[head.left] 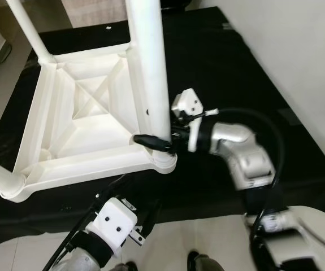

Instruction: Building children table

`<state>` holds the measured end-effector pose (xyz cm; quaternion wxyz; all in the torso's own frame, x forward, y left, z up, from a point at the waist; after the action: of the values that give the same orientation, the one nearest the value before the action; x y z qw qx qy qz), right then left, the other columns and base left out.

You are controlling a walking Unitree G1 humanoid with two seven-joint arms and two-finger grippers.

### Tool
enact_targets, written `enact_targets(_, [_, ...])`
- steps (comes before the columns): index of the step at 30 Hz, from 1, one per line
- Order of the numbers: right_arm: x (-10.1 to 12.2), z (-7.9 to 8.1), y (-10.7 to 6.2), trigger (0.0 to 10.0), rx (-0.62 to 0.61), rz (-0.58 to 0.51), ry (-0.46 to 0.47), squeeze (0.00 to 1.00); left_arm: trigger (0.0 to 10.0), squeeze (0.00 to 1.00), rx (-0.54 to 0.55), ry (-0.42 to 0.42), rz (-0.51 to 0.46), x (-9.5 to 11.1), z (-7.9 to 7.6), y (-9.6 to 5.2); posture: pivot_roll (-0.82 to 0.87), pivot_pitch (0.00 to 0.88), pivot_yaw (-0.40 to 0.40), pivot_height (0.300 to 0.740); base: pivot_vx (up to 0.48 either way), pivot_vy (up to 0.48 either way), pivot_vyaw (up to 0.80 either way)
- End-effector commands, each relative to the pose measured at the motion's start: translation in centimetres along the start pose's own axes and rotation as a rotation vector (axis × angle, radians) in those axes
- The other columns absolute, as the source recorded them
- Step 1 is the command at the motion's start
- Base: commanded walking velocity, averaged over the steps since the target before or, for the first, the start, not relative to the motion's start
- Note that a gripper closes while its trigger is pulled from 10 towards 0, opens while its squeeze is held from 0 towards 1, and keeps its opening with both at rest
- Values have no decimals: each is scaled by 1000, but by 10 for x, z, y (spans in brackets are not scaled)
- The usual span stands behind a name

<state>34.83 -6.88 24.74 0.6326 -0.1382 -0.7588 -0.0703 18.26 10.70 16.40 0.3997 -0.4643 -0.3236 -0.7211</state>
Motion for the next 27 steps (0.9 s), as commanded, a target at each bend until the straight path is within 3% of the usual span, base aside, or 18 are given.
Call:
enact_targets(1, [0, -1, 0, 10000, 32, -12, 6, 0, 10000, 0, -4, 3, 5, 1, -2, -3, 24, 239, 16, 740, 0, 0, 0])
enact_targets(8, [8, -21, -5, 10000, 85, 18, -25, 0, 10000, 0, 69, -19, -28, 24, -7, -17, 39, 244, 10, 740, 0, 0, 0])
enact_targets(11, [3, -31, -10, 10000, 49, 40, -12, 0, 10000, 0, 173, -73, -30, 31, -4, -21, 44, 240, -4, 740, 0, 0, 0])
enact_targets(14, [-2, -33, -15, 10000, 47, 53, 4, 0, 10000, 0, 206, -92, -27, 34, -4, -22, 46, 236, -8, 740, 0, 0, 0])
enact_targets(15, [-5, -33, -18, 6118, 55, 58, 11, 0, 10000, 0, 217, -100, -26, 34, -4, -23, 43, 233, -8, 740, 0, 0, 0])
enact_targets(17, [-8, -33, -20, 6118, 60, 61, 15, 0, 10000, 0, 225, -105, -25, 35, -3, -23, 43, 233, -8, 740, 0, 0, 0])
enact_targets(19, [-13, -33, -24, 1529, 63, 64, 37, 0, 10000, 0, 228, -113, -27, 35, -4, -24, 39, 227, -9, 740, 0, 0, 0])
enact_targets(20, [-13, -33, -24, 1529, 63, 64, 37, 0, 10000, 0, 228, -113, -27, 35, -4, -24, 39, 227, -9, 740, 0, 0, 0])
enact_targets(21, [-16, -33, -28, 0, 60, 64, 52, 0, 10000, 0, 230, -118, -26, 36, -4, -25, 38, 226, -8, 740, 0, 0, 0])
enact_targets(27, [-29, -32, -43, 0, 3, 33, 115, 0, 10000, 0, 242, -135, -19, 35, -5, -27, 22, 221, -2, 740, 0, 0, 0])
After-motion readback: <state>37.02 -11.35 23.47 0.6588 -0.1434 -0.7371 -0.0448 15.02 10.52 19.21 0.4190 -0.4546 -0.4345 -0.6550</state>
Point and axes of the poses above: a point about 5 cm out from each wrist's last joint towards the gripper, its own y axis pointing out of the wrist towards the gripper, its own x axis along the axis of the wrist's last joint, z = x × y, the point moved 2 cm from there along y, pointing out of the wrist towards the gripper, and after that the axes turned 2 degrees about y, right-handed, at the moved point
